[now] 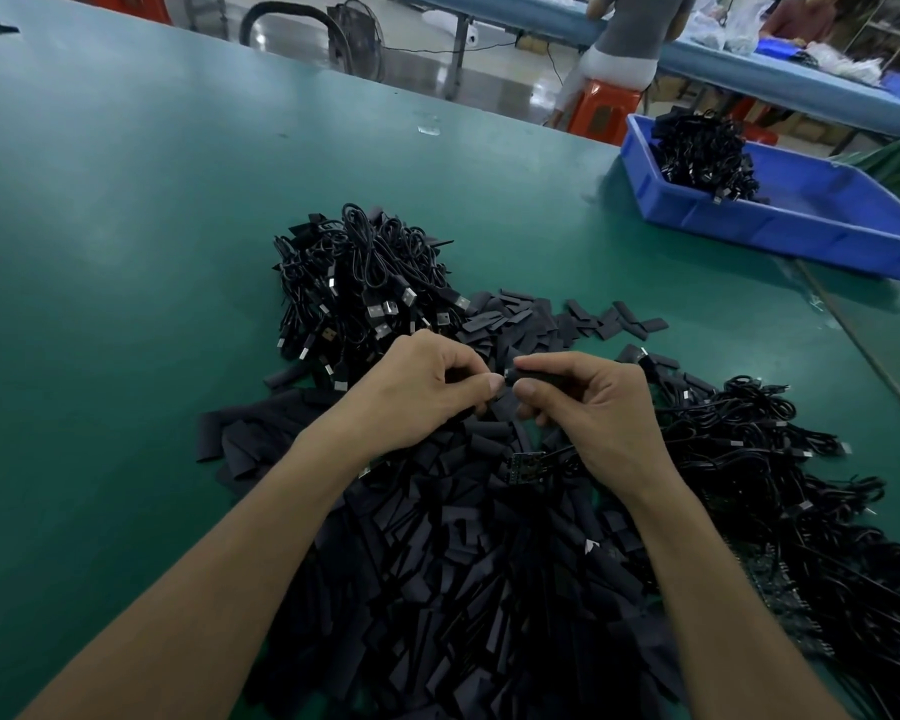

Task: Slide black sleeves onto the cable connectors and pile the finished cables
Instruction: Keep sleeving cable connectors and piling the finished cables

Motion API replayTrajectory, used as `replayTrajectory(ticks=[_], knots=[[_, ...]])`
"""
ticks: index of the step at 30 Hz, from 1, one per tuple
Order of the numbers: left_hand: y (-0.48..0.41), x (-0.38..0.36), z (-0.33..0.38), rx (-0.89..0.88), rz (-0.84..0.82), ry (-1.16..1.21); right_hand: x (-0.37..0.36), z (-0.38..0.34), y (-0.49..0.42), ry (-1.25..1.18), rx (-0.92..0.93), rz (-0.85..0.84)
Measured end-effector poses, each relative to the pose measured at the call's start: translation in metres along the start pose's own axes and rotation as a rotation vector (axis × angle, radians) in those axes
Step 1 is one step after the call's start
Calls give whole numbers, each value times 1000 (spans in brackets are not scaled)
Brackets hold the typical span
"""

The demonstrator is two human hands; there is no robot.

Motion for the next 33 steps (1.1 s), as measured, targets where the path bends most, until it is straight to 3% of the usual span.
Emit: replayTrajectory(ticks=[8,15,23,33], knots=[[0,-3,0,-7,7,-3,-1,-1,1,24,10,49],[0,-7,-1,5,144,8,-2,1,3,-59,-9,419],[1,-14,6,-28,252,74,-9,2,2,-104,9,427],[2,-20,7,-55,263,110,-13,3,3,-181,44,417]])
Point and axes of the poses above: each hand's wrist, its own y-axis away from the middle knuckle, its own x-axis out of the back of the hand, z = x × y, the point moved 3 cm from there along -y, towards the middle knuckle, and after that the axes turned 5 degrees about -z, right-handed, at the moved point
